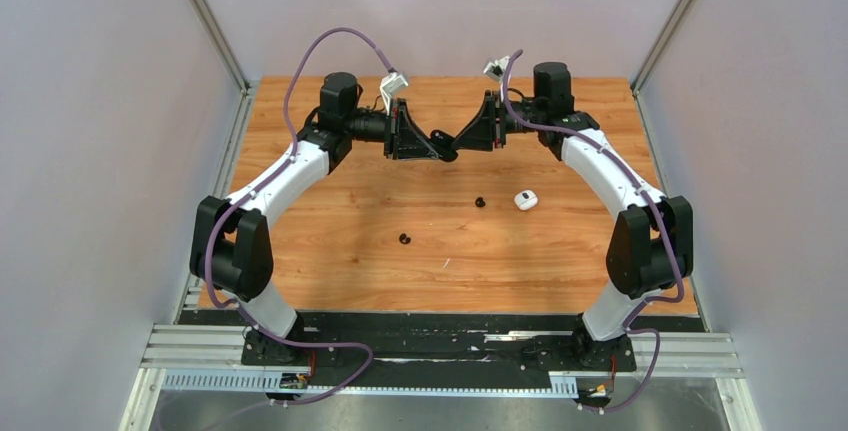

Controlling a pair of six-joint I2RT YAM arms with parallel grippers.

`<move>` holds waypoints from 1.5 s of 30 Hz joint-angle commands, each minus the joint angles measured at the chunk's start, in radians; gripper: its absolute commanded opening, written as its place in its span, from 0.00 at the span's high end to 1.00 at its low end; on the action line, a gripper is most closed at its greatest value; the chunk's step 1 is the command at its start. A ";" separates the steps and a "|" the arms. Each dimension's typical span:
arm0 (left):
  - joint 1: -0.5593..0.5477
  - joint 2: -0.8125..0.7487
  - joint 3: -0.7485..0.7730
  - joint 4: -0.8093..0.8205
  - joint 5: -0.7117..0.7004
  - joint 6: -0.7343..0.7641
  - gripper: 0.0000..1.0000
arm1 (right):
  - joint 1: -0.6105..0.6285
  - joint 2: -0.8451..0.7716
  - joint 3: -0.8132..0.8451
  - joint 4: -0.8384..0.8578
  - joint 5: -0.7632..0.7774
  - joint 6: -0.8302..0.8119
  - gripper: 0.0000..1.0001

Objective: Insert the wireless bluetooth earbuds into the charging case
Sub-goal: Open the charging case.

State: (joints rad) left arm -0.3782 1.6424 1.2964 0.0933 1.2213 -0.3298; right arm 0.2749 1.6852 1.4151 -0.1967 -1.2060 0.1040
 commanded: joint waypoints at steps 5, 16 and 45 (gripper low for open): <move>-0.002 -0.007 0.036 -0.132 -0.070 0.075 0.82 | 0.009 -0.036 0.025 0.053 -0.039 -0.042 1.00; 0.060 0.121 0.419 -0.904 -0.075 0.360 0.35 | 0.106 -0.096 0.106 -0.470 0.154 -0.930 1.00; -0.032 0.123 0.452 -0.977 -0.244 0.430 0.46 | 0.262 -0.032 0.211 -0.529 0.355 -0.963 1.00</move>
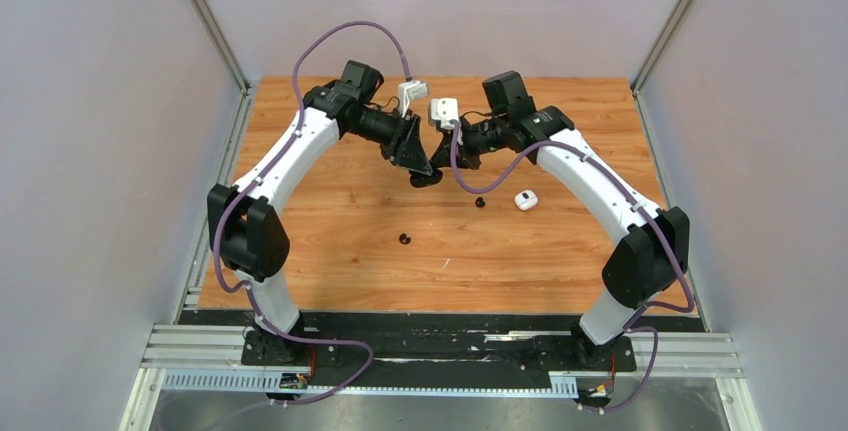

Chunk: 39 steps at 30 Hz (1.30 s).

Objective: Insert the wireless bluetooth earbuds into the charging case
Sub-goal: Open the charging case.

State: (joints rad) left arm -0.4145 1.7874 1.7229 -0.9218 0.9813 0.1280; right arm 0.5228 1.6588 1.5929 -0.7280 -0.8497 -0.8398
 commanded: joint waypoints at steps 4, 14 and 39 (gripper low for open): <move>0.010 -0.028 0.058 0.013 -0.049 -0.013 0.41 | 0.017 -0.015 0.015 0.000 0.016 -0.037 1.00; 0.014 -0.031 0.038 -0.026 0.007 0.014 0.52 | 0.019 -0.013 0.014 0.001 0.023 -0.035 1.00; 0.011 -0.031 0.018 0.004 0.021 0.001 0.72 | 0.035 -0.025 0.000 0.017 0.017 -0.008 1.00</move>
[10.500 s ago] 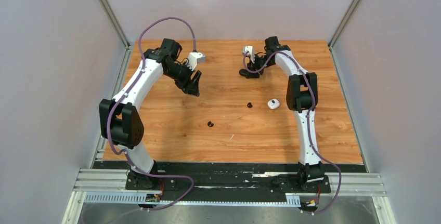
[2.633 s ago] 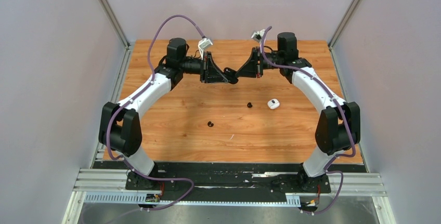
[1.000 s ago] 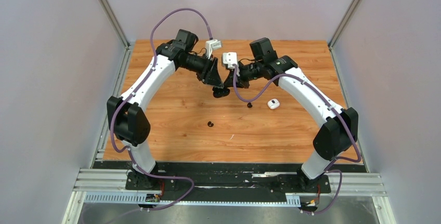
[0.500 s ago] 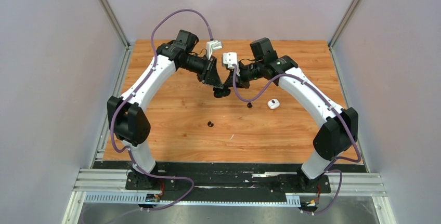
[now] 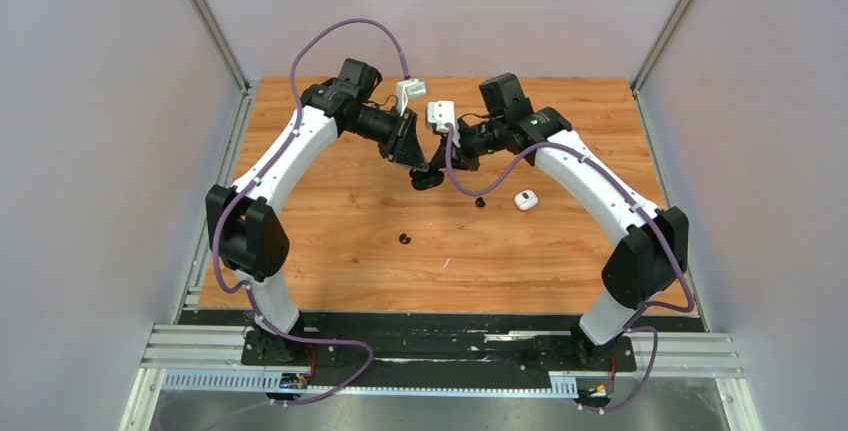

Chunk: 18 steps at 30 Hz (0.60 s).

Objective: Insert the wireless bluetooth earbuds into the charging case
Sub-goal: Open the charging case.

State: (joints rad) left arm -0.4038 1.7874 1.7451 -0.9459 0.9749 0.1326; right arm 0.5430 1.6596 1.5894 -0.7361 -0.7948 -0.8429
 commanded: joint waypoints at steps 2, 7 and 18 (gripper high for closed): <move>0.000 -0.030 -0.003 0.030 0.024 -0.008 0.70 | 0.015 -0.026 0.003 0.024 -0.038 -0.005 1.00; 0.000 -0.024 -0.002 0.030 0.017 -0.007 0.64 | 0.019 -0.026 0.002 0.024 -0.036 -0.007 1.00; 0.002 -0.025 -0.001 -0.002 0.022 0.023 0.57 | 0.019 -0.024 -0.002 0.025 -0.024 -0.007 1.00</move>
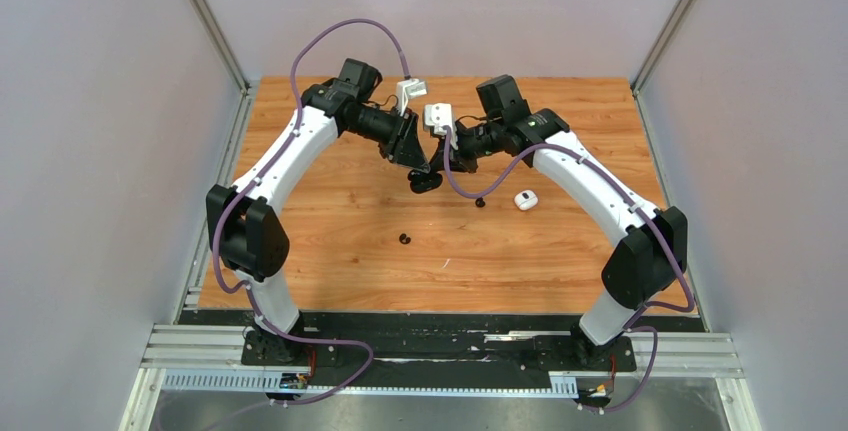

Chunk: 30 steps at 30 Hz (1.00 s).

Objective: Insert the wireless bluetooth earbuds into the charging case
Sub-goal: Open the charging case.

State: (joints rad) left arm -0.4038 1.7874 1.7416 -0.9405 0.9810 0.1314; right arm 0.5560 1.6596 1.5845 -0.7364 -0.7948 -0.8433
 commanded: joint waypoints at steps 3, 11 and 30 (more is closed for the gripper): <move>0.002 -0.029 0.003 -0.023 0.016 0.052 0.57 | 0.008 -0.020 0.003 0.026 -0.026 -0.006 1.00; 0.002 -0.025 0.010 -0.051 0.017 0.079 0.59 | 0.007 -0.016 0.009 0.026 -0.026 -0.004 1.00; 0.002 -0.027 0.046 -0.070 0.005 0.135 1.00 | 0.007 -0.040 0.001 0.055 0.031 0.045 0.78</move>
State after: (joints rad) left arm -0.4034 1.7874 1.7420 -0.9966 0.9737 0.2188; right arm 0.5560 1.6592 1.5845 -0.7219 -0.7868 -0.8131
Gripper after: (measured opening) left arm 0.028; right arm 0.176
